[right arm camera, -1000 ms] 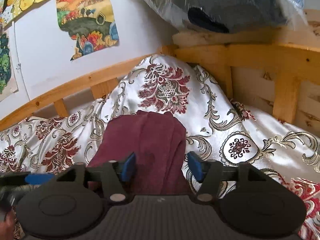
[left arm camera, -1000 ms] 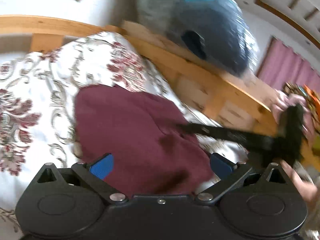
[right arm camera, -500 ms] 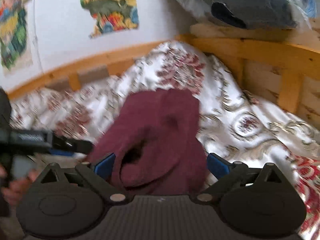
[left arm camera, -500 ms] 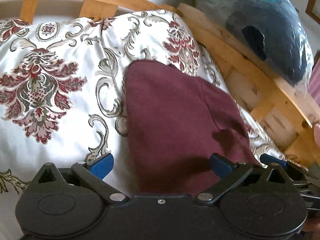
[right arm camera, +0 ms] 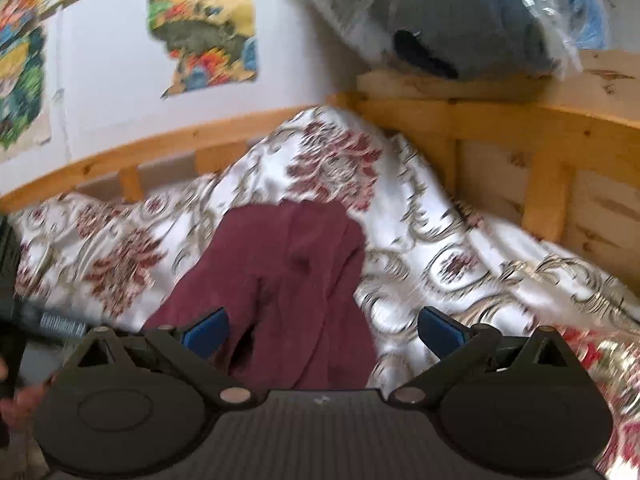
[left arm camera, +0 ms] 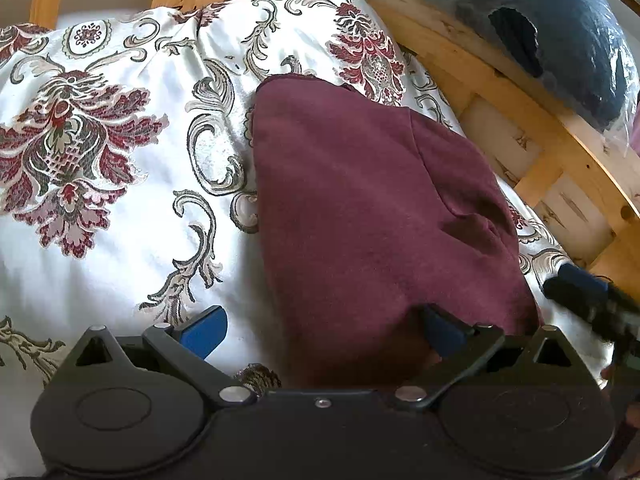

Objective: Fold small clothes

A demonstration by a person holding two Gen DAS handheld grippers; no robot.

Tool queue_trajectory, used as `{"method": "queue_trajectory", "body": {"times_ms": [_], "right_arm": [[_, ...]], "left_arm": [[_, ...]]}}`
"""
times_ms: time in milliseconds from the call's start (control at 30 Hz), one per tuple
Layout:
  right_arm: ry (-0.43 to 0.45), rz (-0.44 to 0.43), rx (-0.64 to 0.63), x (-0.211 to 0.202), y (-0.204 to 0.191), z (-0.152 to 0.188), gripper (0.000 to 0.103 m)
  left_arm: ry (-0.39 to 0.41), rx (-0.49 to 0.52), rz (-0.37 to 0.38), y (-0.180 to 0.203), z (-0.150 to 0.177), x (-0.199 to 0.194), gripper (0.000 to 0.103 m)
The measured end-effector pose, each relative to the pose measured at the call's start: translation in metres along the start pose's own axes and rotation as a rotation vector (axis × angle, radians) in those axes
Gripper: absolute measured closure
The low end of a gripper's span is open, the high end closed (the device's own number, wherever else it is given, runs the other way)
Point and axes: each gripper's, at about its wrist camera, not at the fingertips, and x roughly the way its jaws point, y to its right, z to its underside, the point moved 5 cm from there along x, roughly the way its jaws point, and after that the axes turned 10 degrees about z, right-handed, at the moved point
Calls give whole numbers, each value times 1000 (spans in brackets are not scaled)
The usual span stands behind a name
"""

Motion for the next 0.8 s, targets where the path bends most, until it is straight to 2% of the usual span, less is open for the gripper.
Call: {"method": "queue_trajectory", "body": {"times_ms": [133, 267, 400, 467, 567, 633, 700, 800], "right_arm": [[10, -2, 85, 22, 6, -23, 1], [12, -14, 66, 52, -1, -45, 19], [-14, 12, -46, 84, -18, -57, 37], [-36, 11, -70, 95, -24, -57, 43], [-59, -26, -27, 104, -24, -55, 45], [-52, -17, -22, 105, -24, -53, 56], [-32, -7, -43, 104, -25, -51, 91], [-3, -43, -64, 102, -29, -58, 94]], "left_arm": [[-1, -2, -2, 0, 1, 1, 1], [2, 8, 4, -1, 1, 2, 0], [-2, -15, 15, -5, 2, 4, 0], [-2, -18, 16, -5, 3, 4, 0], [-1, -16, 18, -5, 3, 5, 0], [1, -16, 20, -5, 3, 5, 0], [4, -14, 21, -5, 4, 5, 0], [10, -7, 25, -4, 3, 5, 0]]}}
